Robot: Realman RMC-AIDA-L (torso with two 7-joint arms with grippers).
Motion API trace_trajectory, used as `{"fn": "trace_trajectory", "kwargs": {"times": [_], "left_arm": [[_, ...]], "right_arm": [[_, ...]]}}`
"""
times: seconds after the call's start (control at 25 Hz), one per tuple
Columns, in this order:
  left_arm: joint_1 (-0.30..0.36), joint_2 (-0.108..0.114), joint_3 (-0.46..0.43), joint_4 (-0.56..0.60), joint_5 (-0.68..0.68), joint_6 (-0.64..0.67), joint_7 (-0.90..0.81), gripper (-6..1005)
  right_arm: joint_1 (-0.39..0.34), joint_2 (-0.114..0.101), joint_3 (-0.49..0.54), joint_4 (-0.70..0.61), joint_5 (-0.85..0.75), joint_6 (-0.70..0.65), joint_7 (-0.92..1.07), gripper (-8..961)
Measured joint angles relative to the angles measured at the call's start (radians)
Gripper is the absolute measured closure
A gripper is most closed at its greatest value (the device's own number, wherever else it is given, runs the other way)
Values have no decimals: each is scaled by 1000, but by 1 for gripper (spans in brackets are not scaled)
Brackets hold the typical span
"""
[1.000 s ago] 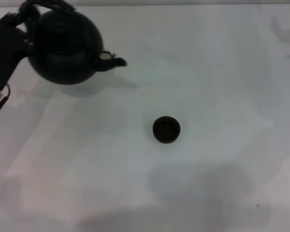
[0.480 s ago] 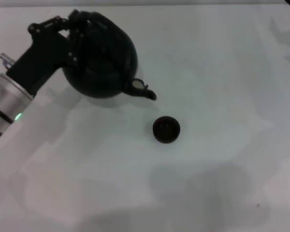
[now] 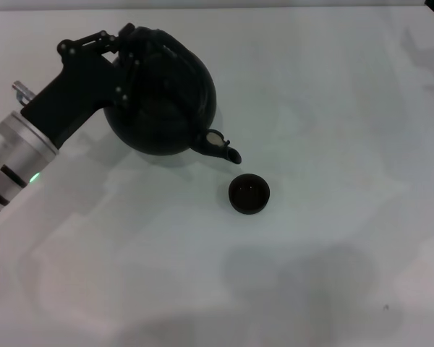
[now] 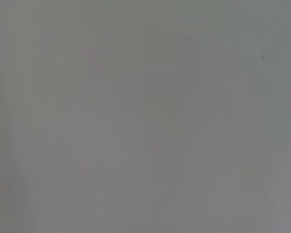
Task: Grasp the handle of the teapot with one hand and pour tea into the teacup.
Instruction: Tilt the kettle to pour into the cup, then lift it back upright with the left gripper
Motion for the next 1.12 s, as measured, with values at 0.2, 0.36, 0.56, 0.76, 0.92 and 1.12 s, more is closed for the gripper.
{"fn": "trace_trajectory", "kwargs": {"times": [0.2,0.36,0.56,0.76,0.92,1.12], "left_arm": [[-10,-2,0,0,25,-6,44,868],[-10,-5,0,2,26,-7,80,869],[-12,-5,0,27,39,-24,127,869],[-14,-5,0,38,63,-34,185,870],[-14,-5,0,41,67,-44,212,870],[-14,-5,0,49,68,-61,259,873]], "right_arm": [[-3,0,2,15,0,22,4,108],[-1,0,2,22,0,23,14,108],[-3,0,2,23,0,32,25,108],[-4,0,1,23,0,45,45,108],[-4,0,1,23,0,46,47,109],[-4,0,1,23,0,46,68,109]]}}
